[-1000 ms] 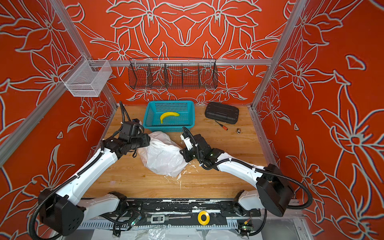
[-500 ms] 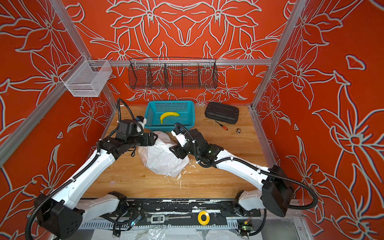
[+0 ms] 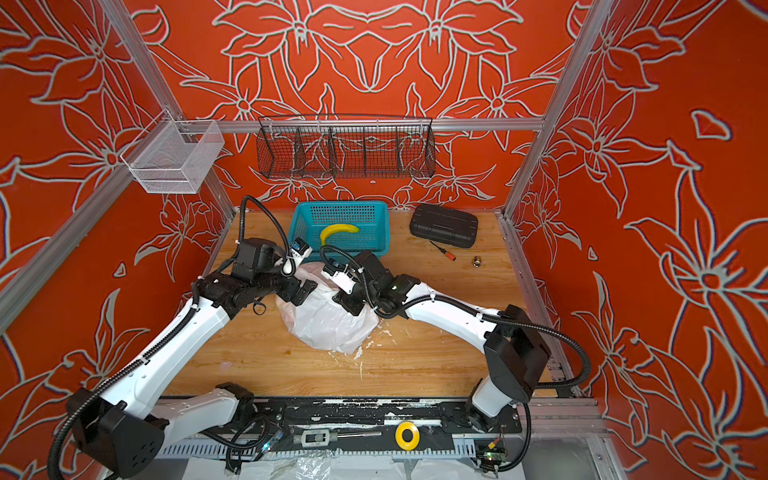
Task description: Untie the knot of the plastic bag and take out the fruit
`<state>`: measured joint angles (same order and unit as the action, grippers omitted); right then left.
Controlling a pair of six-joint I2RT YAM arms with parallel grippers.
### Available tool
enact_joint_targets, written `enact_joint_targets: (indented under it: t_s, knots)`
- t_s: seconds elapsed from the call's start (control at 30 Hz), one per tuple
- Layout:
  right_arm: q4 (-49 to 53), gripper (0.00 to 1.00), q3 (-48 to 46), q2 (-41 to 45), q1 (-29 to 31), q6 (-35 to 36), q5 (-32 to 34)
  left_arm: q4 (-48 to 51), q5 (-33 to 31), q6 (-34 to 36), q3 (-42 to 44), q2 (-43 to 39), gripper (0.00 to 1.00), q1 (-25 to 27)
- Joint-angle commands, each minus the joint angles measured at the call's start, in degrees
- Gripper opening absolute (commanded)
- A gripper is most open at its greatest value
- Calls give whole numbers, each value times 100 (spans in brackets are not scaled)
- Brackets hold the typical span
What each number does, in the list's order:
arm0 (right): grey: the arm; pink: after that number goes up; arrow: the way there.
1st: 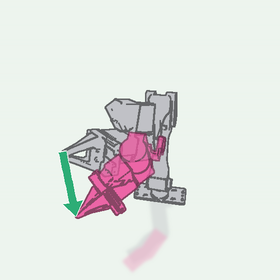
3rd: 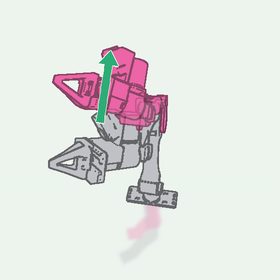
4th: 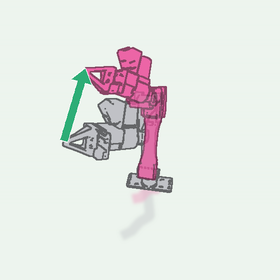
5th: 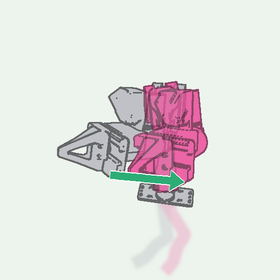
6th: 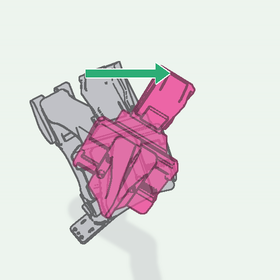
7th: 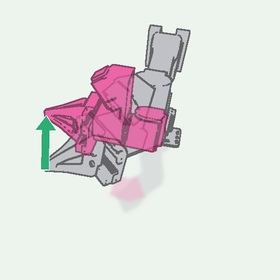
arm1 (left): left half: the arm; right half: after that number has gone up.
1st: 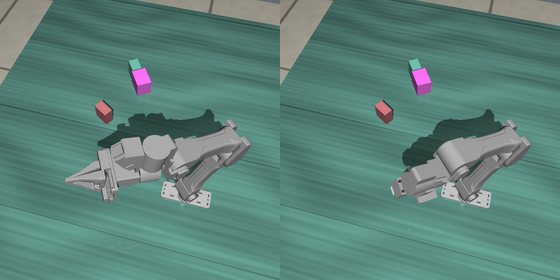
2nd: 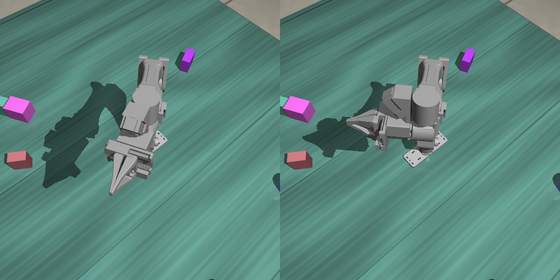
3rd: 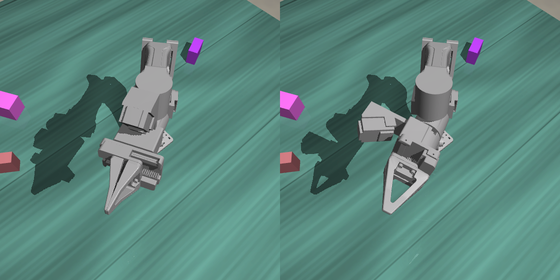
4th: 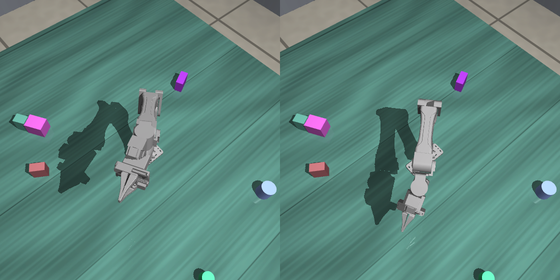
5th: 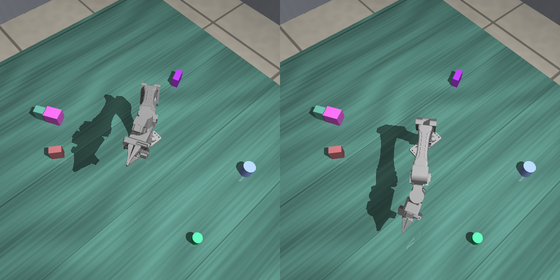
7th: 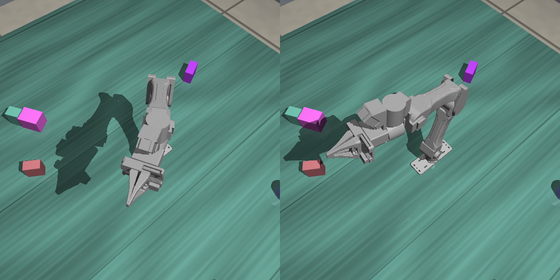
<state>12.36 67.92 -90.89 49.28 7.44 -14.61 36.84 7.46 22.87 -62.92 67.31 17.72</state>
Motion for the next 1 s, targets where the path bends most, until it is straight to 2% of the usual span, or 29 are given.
enact_joint_targets:
  t_s: [0.0, 0.1, 0.13, 0.2, 0.33, 0.4, 0.6, 0.73, 0.97]
  knots:
    - [78, 17, 50, 55, 46, 193, -114, 644, 477, 864, -269, 351, 97, -32]
    - [-123, 9, -158, 265, 33, 113, -51, 772, 393, 790, -346, 613, 100, -40]
    - [-218, 8, -251, 344, 30, 84, -58, 795, 386, 780, -338, 658, 97, -40]
    - [-332, 8, -380, 448, 15, 56, -68, 783, 387, 744, -319, 700, 87, -40]
    - [-459, 4, -528, 593, 0, -14, -52, 712, 282, 638, -276, 653, 58, -40]
    - [-528, 4, -593, 645, -12, -57, -9, 631, 155, 510, -265, 627, 47, -53]
    - [-570, 2, -768, 819, -23, -155, 40, 249, -256, -309, -308, 564, 28, -205]
    - [-911, 0, -1209, 1163, -62, -389, 266, -29, -660, -1041, -307, 495, 22, -444]
    - [-1403, 1, -1996, 1697, -109, -745, 417, 75, -1005, -2249, -564, 509, 22, -893]
